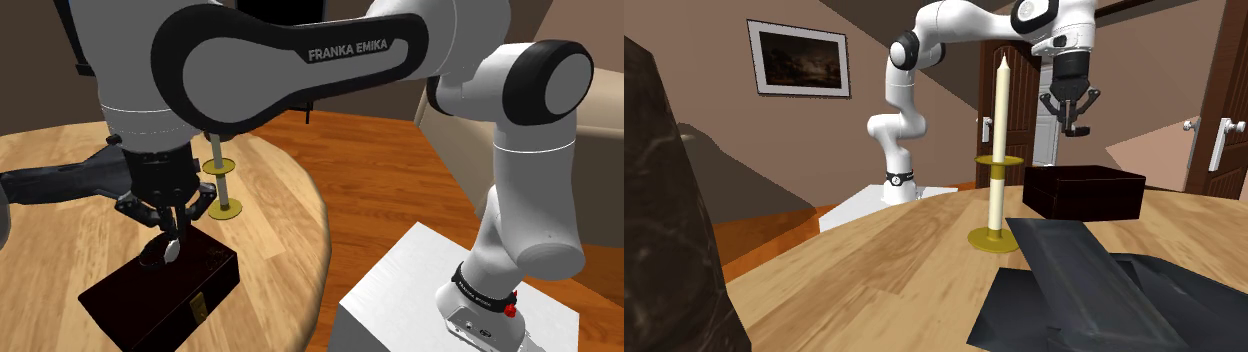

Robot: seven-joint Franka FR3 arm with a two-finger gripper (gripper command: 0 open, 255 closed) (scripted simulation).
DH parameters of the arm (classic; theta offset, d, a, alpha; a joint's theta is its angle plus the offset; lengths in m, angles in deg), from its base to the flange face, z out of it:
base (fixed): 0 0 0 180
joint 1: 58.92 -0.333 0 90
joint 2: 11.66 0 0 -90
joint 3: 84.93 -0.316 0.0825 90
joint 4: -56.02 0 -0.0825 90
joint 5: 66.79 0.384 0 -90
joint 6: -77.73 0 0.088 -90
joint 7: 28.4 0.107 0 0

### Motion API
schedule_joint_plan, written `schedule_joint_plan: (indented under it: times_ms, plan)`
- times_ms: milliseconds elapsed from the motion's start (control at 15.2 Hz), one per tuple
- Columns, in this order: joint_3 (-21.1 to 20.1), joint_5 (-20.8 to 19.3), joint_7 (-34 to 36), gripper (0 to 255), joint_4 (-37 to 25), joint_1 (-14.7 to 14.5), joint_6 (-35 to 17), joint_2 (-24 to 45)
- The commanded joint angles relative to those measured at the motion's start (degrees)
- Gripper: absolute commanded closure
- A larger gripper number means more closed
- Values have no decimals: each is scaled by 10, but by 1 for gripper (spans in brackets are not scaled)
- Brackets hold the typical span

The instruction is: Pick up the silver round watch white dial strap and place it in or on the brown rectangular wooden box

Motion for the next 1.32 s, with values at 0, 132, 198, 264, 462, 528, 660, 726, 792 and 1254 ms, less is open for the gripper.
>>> schedule_joint_plan:
  times_ms: [0, 132, 198, 264, 462, 528, 660, 726, 792, 1254]
  plan:
    - [1, -1, 2, 255, 15, 1, -15, 1]
    - [1, -2, 3, 255, 30, 3, -31, 1]
    - [2, -2, 4, 255, 38, 4, -38, 1]
    - [2, -3, 5, 255, 45, 5, -45, 2]
    - [3, -5, 7, 255, 65, 7, -67, 4]
    - [4, -6, 7, 255, 71, 7, -74, 5]
    - [5, -8, 9, 255, 83, 8, -88, 8]
    - [6, -9, 10, 255, 90, 8, -96, 9]
    - [6, -9, 10, 255, 90, 8, -96, 9]
    - [6, -9, 10, 255, 90, 8, -96, 9]
